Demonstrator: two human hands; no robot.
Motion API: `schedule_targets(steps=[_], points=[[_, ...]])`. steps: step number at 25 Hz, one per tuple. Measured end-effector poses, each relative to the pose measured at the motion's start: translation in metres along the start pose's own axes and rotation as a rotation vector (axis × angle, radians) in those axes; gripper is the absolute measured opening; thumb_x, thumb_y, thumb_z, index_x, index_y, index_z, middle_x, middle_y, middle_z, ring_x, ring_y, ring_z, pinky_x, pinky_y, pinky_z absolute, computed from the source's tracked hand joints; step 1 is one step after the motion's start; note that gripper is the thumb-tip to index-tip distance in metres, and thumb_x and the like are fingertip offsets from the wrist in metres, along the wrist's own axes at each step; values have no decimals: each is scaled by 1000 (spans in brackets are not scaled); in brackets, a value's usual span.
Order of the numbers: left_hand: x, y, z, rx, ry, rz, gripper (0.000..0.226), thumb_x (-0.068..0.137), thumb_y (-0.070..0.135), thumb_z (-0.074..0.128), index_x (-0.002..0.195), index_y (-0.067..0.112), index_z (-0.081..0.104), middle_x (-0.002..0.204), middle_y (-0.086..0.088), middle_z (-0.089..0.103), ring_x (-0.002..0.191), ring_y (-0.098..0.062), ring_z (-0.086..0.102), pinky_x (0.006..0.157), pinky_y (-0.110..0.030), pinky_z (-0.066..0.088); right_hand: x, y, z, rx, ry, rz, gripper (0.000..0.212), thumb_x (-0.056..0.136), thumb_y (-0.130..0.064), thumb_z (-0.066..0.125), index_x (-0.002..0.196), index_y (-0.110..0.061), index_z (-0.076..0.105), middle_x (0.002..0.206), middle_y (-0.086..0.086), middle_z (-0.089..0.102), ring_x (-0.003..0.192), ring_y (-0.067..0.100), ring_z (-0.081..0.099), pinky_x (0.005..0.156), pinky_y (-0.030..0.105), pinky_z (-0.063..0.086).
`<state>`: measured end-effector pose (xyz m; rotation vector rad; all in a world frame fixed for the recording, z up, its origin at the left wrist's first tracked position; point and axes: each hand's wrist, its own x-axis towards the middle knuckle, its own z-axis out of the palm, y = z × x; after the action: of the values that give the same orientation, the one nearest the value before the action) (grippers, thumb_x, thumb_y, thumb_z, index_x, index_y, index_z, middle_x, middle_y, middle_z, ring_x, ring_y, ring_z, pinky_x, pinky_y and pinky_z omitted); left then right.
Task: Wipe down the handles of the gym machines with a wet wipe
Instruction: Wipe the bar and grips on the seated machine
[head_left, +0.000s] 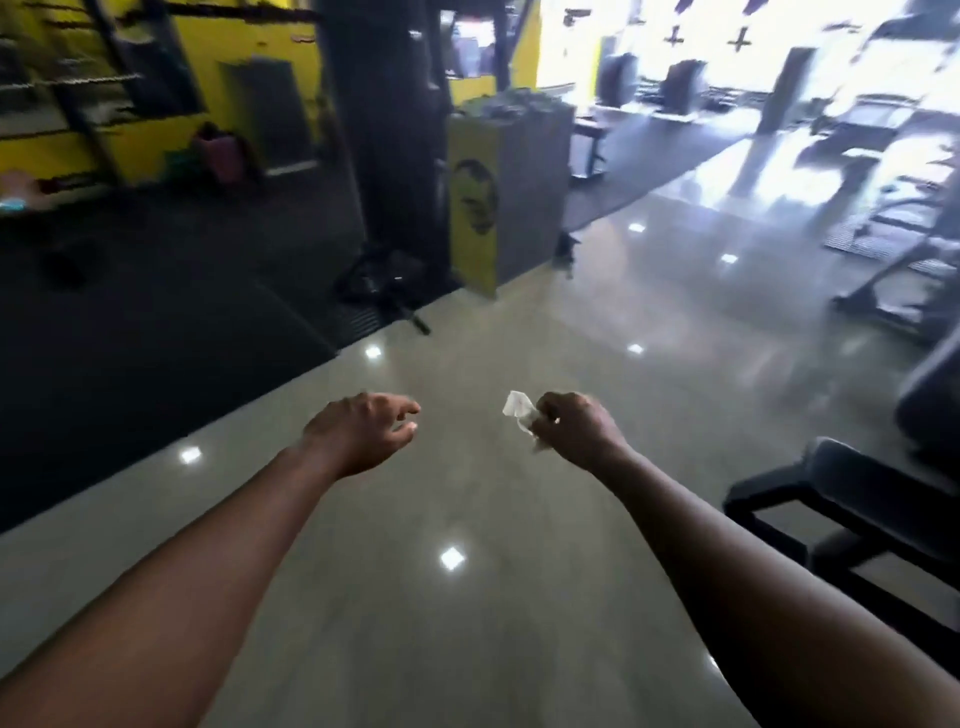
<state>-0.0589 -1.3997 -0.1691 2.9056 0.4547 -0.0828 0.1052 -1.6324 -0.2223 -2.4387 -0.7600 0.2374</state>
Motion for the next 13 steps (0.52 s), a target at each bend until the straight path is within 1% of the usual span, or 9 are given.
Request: schedule_targets(steps=[3,5,7,9,11,13], points=[[112,37,-10,12,-10,224,39,96,43,53,134,32,57,126,6,66,114,-21,61,89,-33,46,35,49,-37,51,136,201,27,83,-42,62,63,-27,52,77,-2,66,77,24,63,65,33,49],[186,79,-5,23,-16,387,38,96,42,55,133,32,58,124,6,66,114,-21,62,90,-33,46,48,95,-58,71,222,329,18,84,-36,61,68,-28,57,86,3,70,82,25,65,67,33,48],[250,131,11,42,-33,564,37,96,45,55,131,35,59,123,9,67,112,-18,62,89,-31,47,55,145,-73,64,304,468,15,87,-33,57,79,-23,64,94,8,71,88,28,65,69,32,47],[306,183,27,62,-49,720,36,95,48,52,129,38,59,121,14,66,109,-13,63,86,-29,47,63,190,-93,90,395,582,20,90,-33,55,90,-18,68,96,10,71,91,30,65,75,38,52],[354,234,38,77,-88,848,36,96,49,51,129,39,58,121,16,65,107,-11,63,86,-28,47,73,230,-115,116,476,671,23,93,-32,54,95,-14,68,97,10,71,92,30,65,78,40,52],[401,287,41,103,-112,968,35,96,49,50,129,39,58,121,16,65,107,-11,63,86,-29,48,84,264,-137,138,567,759,22,95,-29,55,98,-11,68,98,12,71,93,30,65,78,38,52]])
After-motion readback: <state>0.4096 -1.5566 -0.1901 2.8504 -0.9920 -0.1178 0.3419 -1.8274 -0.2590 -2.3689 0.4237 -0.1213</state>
